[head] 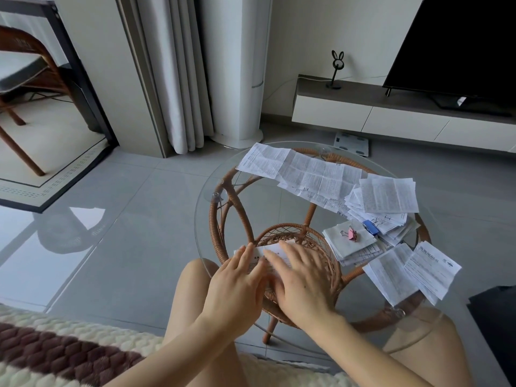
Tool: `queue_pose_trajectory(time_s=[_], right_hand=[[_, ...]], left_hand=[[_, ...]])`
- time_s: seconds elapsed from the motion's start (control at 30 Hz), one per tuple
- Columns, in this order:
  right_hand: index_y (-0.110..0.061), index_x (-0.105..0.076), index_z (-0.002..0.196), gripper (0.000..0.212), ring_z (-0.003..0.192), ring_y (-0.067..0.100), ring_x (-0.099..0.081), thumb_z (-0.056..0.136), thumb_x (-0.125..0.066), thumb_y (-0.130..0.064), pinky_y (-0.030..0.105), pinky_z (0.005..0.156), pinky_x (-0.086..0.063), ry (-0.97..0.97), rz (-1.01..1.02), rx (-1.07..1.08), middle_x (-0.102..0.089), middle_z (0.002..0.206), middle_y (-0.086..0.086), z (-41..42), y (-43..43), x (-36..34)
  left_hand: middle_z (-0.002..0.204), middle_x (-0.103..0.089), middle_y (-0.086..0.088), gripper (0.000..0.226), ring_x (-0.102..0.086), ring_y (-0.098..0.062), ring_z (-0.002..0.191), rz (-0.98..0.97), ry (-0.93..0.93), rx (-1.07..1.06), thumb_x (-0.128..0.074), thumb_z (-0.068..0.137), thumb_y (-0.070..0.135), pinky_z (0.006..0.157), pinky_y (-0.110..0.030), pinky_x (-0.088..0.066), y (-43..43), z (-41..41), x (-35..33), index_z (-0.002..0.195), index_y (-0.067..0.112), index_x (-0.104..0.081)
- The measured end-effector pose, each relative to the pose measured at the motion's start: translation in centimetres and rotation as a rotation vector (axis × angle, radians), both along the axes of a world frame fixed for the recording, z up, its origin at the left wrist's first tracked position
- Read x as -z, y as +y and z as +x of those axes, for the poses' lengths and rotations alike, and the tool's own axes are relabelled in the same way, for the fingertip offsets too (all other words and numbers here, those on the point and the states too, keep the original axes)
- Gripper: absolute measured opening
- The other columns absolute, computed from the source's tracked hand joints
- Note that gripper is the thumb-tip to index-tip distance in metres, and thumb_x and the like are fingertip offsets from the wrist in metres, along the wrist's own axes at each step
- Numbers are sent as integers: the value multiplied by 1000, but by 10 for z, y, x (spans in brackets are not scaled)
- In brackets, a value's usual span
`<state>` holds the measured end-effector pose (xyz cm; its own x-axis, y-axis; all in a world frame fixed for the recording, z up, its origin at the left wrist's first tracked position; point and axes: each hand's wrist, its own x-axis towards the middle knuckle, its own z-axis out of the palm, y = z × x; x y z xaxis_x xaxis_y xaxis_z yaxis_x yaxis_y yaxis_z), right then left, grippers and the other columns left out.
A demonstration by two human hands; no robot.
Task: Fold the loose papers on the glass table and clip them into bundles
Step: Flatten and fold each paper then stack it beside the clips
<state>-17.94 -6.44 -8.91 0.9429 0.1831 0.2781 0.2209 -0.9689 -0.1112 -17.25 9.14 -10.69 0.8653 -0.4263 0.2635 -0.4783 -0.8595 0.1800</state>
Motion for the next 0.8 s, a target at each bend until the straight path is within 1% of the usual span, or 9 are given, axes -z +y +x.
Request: queue_pose_trajectory(time_s=[0.13,0.27,0.4,0.47,0.57,0.63,0.7,0.77,0.8], right_hand=[[-33,-63,120,39,116,24,-59,81,-60,-33,47,92,-47,65,24,42,-61,127,6,-3,-20,9],[-30,-58,128,43,123,23,-54,85,-50,-31,49,97,-45,158,30,-7,-55,136,5,-5,-30,5],[-32,-39,140,55,139,20,-33,97,-10,-51,50,116,-11,221,-57,-76,-34,149,-1,-8,-44,4],[-29,-45,137,66,133,23,-43,96,-1,-58,51,111,-9,218,-187,-108,-44,143,3,-16,-49,-1],[-16,-64,121,74,106,31,-62,92,-16,-64,56,103,-23,164,-314,-159,-67,113,13,-36,-47,-12],[-11,-68,111,77,89,28,-61,82,-31,-72,54,102,-27,69,-325,-203,-66,93,8,-57,-41,-16],[-12,-68,99,75,84,23,-57,72,-41,-77,49,101,-28,41,-300,-235,-60,86,1,-71,-38,-16],[-14,-66,93,71,91,22,-54,65,-47,-77,46,102,-28,53,-279,-252,-59,93,0,-76,-39,-14],[-15,-65,93,69,96,22,-54,63,-50,-76,45,103,-29,49,-267,-261,-60,99,2,-76,-41,-13]], left_hand=[[129,-59,-13,46,-59,-29,117,13,-43,9,-33,94,35,99,-40,-44,8,-2,-2,122,19,-66],[135,-55,-6,45,-53,-25,124,82,-42,41,-29,97,42,112,-43,-30,23,0,-1,132,32,-55],[139,-50,-4,44,-49,-25,128,154,-3,96,-17,101,47,112,-48,-12,34,11,-3,138,40,-41],[143,-45,-2,43,-41,-27,133,203,16,177,-17,102,48,111,-51,-7,41,21,-5,140,43,-35],[144,-45,-6,39,-29,-31,138,314,-66,267,-30,97,46,110,-57,-7,41,41,-15,132,46,-47],[136,-54,-10,31,-39,-35,134,331,-135,313,-55,88,38,112,-58,-13,30,45,-28,118,44,-62],[121,-65,-7,36,-56,-30,119,269,-121,368,-81,68,25,110,-44,-26,18,37,-40,102,38,-73],[101,-70,2,32,-60,-17,96,126,-81,409,-87,60,21,85,-21,-38,13,16,-42,87,33,-76],[94,-69,7,25,-59,-12,88,66,-63,424,-85,63,24,70,-13,-38,11,4,-43,84,33,-76]])
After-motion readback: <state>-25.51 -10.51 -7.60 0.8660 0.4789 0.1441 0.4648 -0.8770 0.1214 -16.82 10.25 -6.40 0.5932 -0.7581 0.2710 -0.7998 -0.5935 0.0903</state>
